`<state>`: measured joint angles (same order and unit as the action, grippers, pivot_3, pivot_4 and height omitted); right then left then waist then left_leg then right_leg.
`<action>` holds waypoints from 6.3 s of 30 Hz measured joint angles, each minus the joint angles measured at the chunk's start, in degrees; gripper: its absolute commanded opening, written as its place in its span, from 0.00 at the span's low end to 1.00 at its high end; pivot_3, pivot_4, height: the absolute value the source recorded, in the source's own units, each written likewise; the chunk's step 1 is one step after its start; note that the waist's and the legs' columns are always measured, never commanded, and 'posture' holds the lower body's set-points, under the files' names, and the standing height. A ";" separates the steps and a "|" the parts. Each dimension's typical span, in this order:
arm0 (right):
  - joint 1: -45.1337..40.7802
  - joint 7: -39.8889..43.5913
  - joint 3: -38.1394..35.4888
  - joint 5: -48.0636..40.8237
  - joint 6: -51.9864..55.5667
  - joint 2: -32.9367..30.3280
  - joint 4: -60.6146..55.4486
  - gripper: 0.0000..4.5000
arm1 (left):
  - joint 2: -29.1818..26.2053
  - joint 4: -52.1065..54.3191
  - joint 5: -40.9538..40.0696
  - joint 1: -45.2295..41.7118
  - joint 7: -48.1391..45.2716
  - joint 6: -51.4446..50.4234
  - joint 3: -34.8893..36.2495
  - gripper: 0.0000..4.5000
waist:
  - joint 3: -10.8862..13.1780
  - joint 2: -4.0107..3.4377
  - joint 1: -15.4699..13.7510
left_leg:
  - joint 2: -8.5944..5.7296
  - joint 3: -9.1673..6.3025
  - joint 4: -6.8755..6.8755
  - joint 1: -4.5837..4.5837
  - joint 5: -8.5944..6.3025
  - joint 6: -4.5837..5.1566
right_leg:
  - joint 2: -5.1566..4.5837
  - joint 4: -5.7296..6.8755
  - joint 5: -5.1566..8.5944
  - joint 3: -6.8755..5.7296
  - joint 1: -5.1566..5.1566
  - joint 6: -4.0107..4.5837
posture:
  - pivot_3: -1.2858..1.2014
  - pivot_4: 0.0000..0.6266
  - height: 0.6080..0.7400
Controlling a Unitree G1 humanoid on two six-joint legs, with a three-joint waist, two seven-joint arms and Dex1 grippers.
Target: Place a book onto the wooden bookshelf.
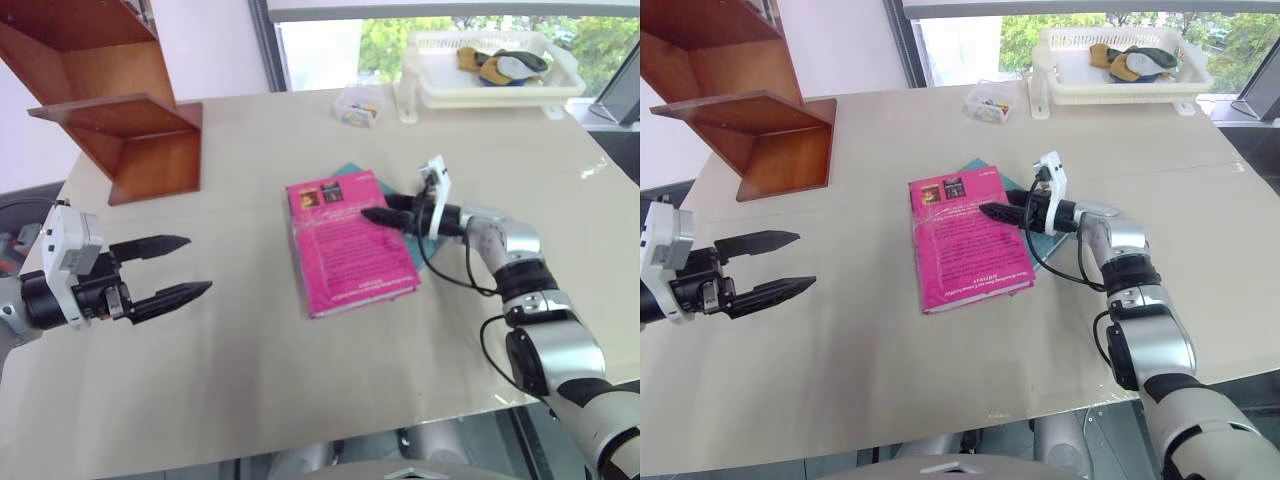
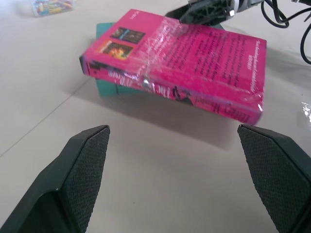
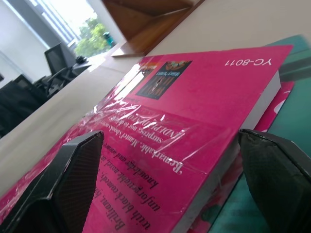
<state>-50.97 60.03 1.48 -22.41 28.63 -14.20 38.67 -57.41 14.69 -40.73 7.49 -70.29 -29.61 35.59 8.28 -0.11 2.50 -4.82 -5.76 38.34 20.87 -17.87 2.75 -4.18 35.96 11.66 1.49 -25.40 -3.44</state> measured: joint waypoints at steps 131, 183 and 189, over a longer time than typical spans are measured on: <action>36.50 12.72 -28.66 -28.15 9.20 -43.95 -42.88 1.00 | 8.77 -29.37 36.92 -71.25 11.36 26.65 -43.50 0.03 | 0.15 0.56 -3.35 | -0.19 -0.57 0.54 0.13 0.00 -0.05 | -0.29 -0.12 -0.02 -0.64 0.44 -0.02 | 0.52 0.24 1.00; 8.98 21.55 -24.32 -29.87 9.06 -41.10 -26.50 1.00 | -9.43 -81.72 88.46 -94.76 28.67 53.35 -61.48 0.03 | 0.25 0.62 -0.06 | -0.31 -0.54 1.02 1.00 0.00 -0.01 | -0.05 0.90 -0.04 -0.66 -0.59 -0.07 | 0.52 0.24 1.00; 8.98 21.54 -24.35 -29.82 9.18 -41.10 -26.50 1.00 | -9.14 -82.87 88.54 -95.18 29.40 53.35 -62.12 0.03 | 0.25 0.62 -0.04 | -0.29 -0.41 1.02 1.00 0.00 -0.02 | -0.04 0.98 -0.04 -0.56 -0.67 -0.06 | 0.52 0.24 1.00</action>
<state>-41.99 81.57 -22.87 -52.22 37.81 -55.30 12.17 -66.54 -68.18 47.81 -87.69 -40.90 23.74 -26.53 8.53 0.51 2.46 -5.11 -6.17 39.36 21.87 -17.87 2.73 -4.22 36.94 11.62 0.93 -26.08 -3.51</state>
